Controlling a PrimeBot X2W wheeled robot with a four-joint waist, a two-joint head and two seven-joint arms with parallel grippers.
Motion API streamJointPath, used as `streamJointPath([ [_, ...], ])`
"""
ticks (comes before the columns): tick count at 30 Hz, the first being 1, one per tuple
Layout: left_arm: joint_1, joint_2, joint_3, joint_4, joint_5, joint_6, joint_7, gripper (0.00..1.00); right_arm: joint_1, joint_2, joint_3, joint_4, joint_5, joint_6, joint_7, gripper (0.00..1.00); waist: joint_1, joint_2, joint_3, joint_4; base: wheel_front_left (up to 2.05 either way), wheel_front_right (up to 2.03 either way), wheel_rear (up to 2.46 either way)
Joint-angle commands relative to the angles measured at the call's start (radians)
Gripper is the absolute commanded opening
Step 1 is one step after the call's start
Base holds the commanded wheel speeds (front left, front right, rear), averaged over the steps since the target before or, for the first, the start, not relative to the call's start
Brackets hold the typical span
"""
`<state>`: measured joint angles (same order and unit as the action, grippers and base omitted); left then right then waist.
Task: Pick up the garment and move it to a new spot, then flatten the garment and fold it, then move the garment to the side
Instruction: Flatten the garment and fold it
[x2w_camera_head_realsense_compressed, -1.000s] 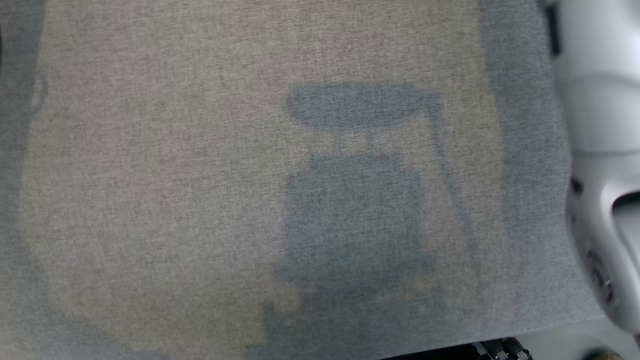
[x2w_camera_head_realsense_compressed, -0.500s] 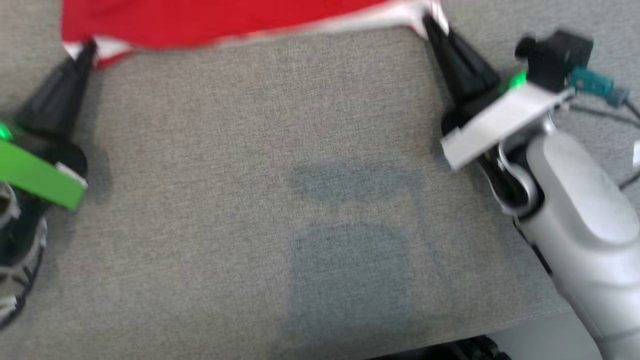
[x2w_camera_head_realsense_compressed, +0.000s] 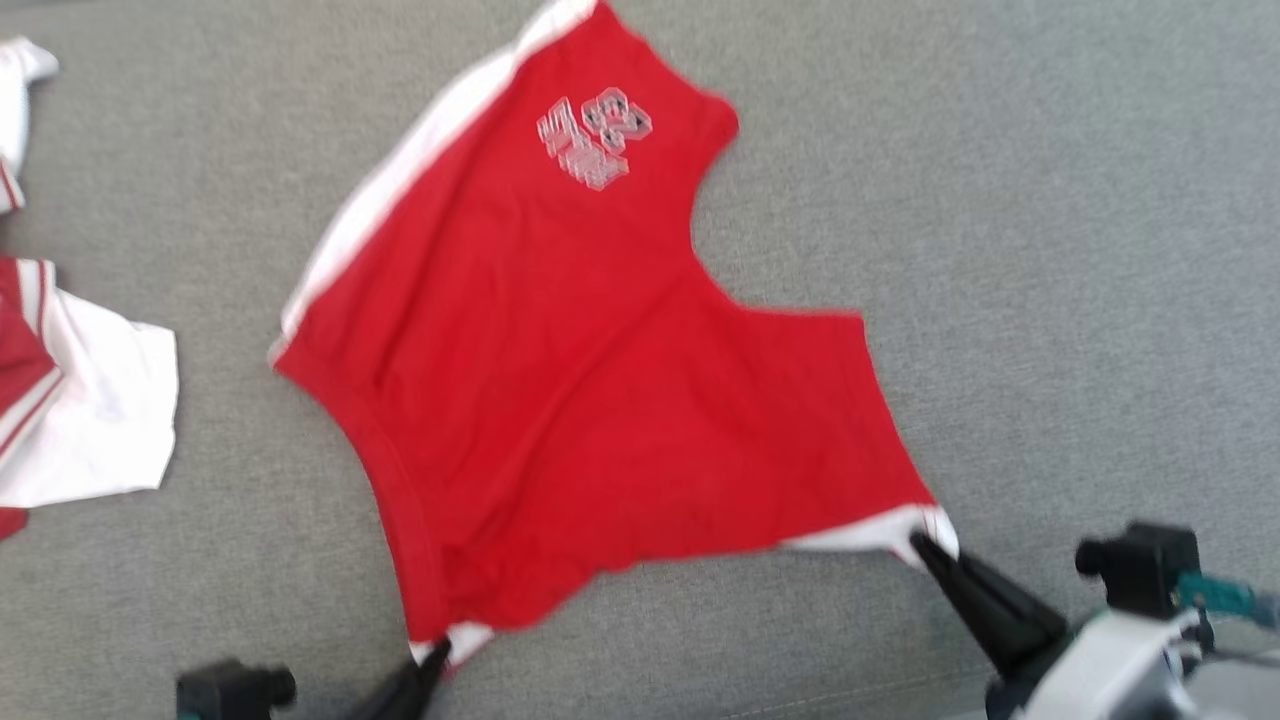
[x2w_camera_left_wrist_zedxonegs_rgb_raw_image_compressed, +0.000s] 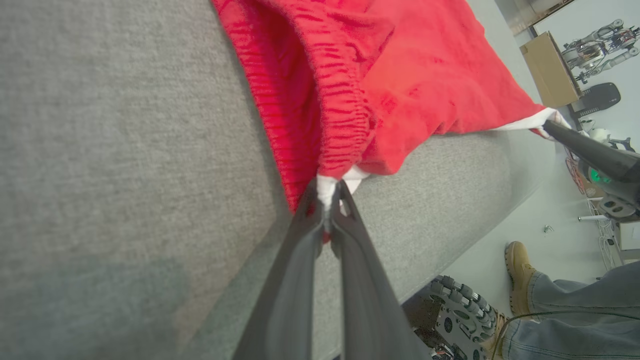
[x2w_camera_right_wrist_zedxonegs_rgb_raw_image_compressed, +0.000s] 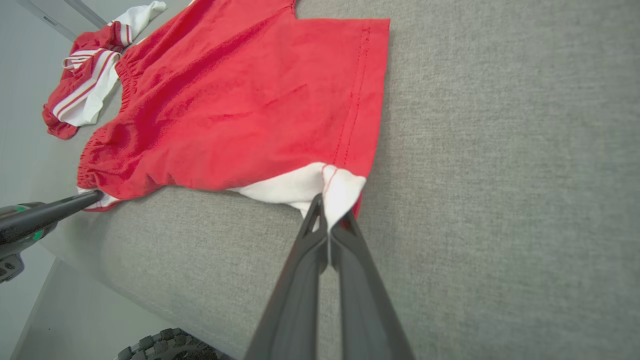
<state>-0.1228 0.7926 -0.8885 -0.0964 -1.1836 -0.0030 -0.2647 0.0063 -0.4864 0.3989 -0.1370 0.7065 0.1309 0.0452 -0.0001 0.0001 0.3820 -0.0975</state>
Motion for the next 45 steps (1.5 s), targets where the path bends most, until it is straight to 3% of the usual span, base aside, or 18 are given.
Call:
streamJointPath([
  [1,0.058,-0.012,0.000,-0.027,0.010,0.020,0.002,0.00,0.078,0.001,-0.022,-0.043,0.002,0.000,0.016,0.00,0.0001,-0.0001,-0.132,0.009,0.00,0.00,0.00],
  [6,0.215,-0.024,0.065,-0.144,-0.030,0.079,0.001,0.00,0.294,0.016,-0.134,-0.216,0.008,0.000,0.081,0.00,0.0001,-0.0001,-0.165,0.025,0.00,0.00,0.00],
  [10,0.252,0.027,0.146,-0.220,-0.047,0.099,0.001,0.00,0.292,0.036,-0.211,-0.301,0.008,0.000,0.130,0.00,0.0001,-0.0001,-0.144,0.037,0.00,0.00,0.00],
  [15,0.187,0.086,0.216,-0.297,-0.086,0.104,0.028,0.00,0.112,0.050,-0.221,-0.284,0.011,0.000,0.210,0.00,0.0001,-0.0001,-0.071,0.057,0.00,0.00,0.00],
  [22,0.045,0.100,0.362,-0.367,-0.207,0.135,0.064,0.00,-0.319,0.111,-0.176,-0.132,0.016,0.000,0.283,0.00,0.0001,-0.0001,0.092,0.097,0.00,0.00,0.00],
  [26,-0.087,0.044,0.389,-0.339,-0.278,0.144,0.126,0.00,-0.557,0.157,-0.155,0.015,0.002,0.000,0.298,0.00,0.0001,-0.0001,0.178,0.154,0.00,0.00,0.00],
  [28,-0.122,0.025,0.392,-0.314,-0.286,0.154,0.135,0.00,-0.604,0.169,-0.145,0.055,0.001,0.000,0.296,0.00,0.0001,-0.0001,0.193,0.166,0.00,0.00,0.00],
  [30,-0.222,-0.050,0.369,-0.237,-0.296,0.172,0.170,0.00,-0.718,0.188,-0.129,0.176,-0.010,0.000,0.280,0.00,0.0001,-0.0001,0.223,0.201,0.00,0.00,0.00],
  [34,-0.317,-0.129,0.333,-0.132,-0.280,0.187,0.189,0.00,-0.827,0.200,-0.097,0.320,-0.017,0.000,0.261,0.00,0.0001,-0.0001,0.228,0.230,0.00,0.00,0.00],
  [45,-0.407,-0.218,0.287,-0.001,-0.247,0.167,0.194,0.00,-1.003,0.163,-0.022,0.536,-0.009,0.000,0.250,0.00,0.0001,-0.0001,0.222,0.284,0.00,0.00,0.00],
])
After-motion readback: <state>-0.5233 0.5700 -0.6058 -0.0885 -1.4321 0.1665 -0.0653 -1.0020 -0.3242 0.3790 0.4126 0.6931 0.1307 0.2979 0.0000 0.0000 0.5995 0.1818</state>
